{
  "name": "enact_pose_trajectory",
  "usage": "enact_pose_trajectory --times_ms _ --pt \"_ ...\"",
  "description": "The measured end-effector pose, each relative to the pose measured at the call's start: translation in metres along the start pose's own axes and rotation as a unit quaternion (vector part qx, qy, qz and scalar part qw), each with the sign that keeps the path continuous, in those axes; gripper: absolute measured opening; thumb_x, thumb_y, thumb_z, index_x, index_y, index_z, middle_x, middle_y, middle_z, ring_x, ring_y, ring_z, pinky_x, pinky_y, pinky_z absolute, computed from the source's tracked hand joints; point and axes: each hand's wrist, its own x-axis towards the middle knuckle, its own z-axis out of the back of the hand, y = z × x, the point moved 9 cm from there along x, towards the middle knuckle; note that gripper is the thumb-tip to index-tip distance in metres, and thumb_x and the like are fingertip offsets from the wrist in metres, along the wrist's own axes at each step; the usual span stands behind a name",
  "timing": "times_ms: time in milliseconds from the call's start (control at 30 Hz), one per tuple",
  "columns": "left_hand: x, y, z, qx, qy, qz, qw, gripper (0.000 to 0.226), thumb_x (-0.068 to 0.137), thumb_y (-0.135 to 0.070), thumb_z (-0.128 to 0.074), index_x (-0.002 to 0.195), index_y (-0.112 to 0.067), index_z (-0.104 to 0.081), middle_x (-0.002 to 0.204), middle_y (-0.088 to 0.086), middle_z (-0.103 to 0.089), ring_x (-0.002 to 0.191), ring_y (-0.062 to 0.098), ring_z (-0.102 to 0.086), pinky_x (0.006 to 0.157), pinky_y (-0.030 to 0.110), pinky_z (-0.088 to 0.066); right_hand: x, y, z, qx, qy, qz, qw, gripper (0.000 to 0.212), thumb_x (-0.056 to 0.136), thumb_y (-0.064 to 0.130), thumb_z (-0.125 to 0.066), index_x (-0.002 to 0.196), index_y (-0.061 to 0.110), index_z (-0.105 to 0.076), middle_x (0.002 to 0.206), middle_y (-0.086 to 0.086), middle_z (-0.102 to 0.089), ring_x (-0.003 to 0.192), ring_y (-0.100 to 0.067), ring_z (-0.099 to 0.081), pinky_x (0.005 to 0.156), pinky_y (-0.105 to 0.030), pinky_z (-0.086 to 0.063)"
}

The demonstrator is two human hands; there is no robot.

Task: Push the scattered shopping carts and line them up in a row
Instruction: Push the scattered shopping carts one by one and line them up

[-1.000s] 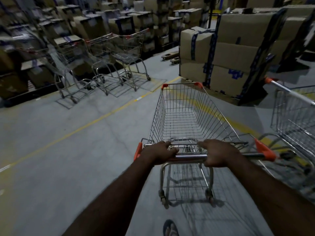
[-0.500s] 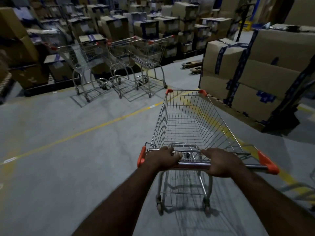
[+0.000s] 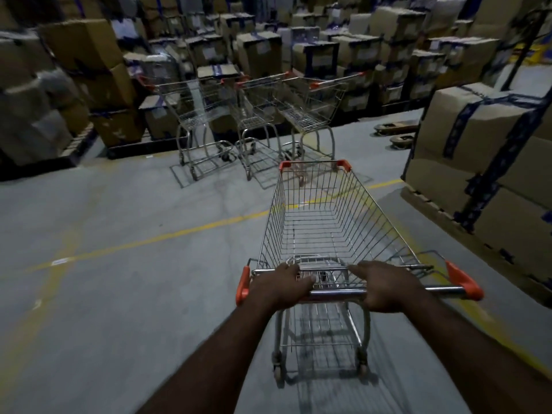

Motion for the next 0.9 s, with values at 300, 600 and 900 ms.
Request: enact_pose_trajectory --times_ms 300,600,900 --pt "0.073 0.010 0.042 -0.045 -0.045 0.080 0.995 0.075 0.093 -0.072 -0.030 0.153 -0.028 -0.039 0.158 0.003 -0.038 0.141 0.028 -0.043 0.109 0.047 -0.037 0.122 -0.019 0.041 -0.030 0.021 0.087 0.996 0.090 0.082 0.048 -0.067 0.160 0.035 -0.023 0.162 0.006 -0.034 0.144 -0.019 -0.036 0.111 -0.041 -0.042" --pt "0.147 0.062 0.104 -0.068 -0.076 0.131 0.986 0.075 0.089 -0.071 -0.033 0.150 -0.028 -0.044 0.154 0.002 -0.045 0.135 0.027 -0.049 0.102 0.043 -0.040 0.248 0.003 0.079 -0.039 0.025 0.134 0.990 0.093 0.081 0.058 -0.066 0.160 0.037 -0.021 0.163 0.010 -0.031 0.145 -0.017 -0.034 0.112 -0.040 -0.040" --pt "0.241 0.175 0.190 -0.095 -0.074 0.138 0.983 0.062 0.092 -0.065 -0.040 0.139 -0.026 -0.055 0.146 0.002 -0.054 0.127 0.024 -0.055 0.099 0.039 -0.041 0.394 0.081 0.126 -0.042 0.028 0.130 0.990 0.093 0.079 0.049 -0.068 0.160 0.032 -0.024 0.162 0.004 -0.033 0.145 -0.020 -0.035 0.114 -0.038 -0.038"
